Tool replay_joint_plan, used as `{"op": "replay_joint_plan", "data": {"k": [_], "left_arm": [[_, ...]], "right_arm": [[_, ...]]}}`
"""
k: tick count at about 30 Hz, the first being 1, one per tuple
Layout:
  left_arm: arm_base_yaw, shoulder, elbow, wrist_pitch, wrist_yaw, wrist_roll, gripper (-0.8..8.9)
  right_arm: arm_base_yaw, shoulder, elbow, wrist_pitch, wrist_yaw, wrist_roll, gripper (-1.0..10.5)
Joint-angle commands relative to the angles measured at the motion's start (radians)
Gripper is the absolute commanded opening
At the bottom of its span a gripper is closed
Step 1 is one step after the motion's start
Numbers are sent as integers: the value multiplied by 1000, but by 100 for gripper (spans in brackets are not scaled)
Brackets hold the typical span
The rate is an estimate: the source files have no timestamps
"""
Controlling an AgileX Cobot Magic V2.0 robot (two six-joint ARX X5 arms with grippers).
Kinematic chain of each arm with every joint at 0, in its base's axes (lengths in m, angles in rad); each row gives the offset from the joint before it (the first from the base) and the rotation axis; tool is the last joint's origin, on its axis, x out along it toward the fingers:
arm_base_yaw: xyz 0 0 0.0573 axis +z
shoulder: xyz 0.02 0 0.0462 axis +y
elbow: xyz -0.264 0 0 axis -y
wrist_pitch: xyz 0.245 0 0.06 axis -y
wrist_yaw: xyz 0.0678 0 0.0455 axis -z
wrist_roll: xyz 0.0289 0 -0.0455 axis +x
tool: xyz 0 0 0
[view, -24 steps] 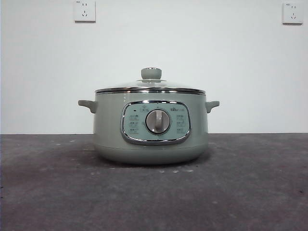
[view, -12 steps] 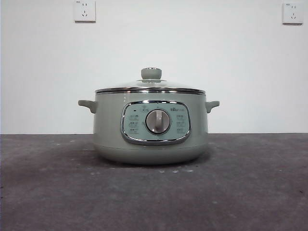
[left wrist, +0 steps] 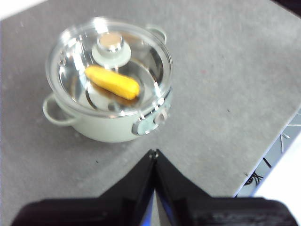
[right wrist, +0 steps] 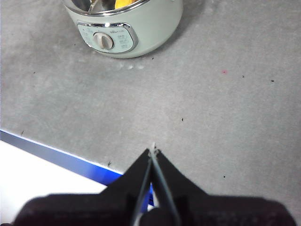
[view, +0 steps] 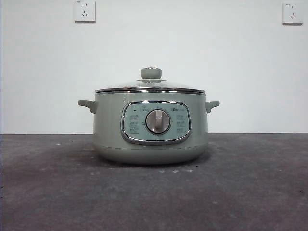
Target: Pick up the corn,open the lid,put the corn in the pot,close the lid
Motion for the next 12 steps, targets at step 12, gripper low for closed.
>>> {"op": "replay_joint_plan", "data": {"k": [12], "left_arm": [[261, -120, -65, 366, 77, 185, -3]], "right_arm": [[2, -2, -8, -25, 2, 6, 1]]}}
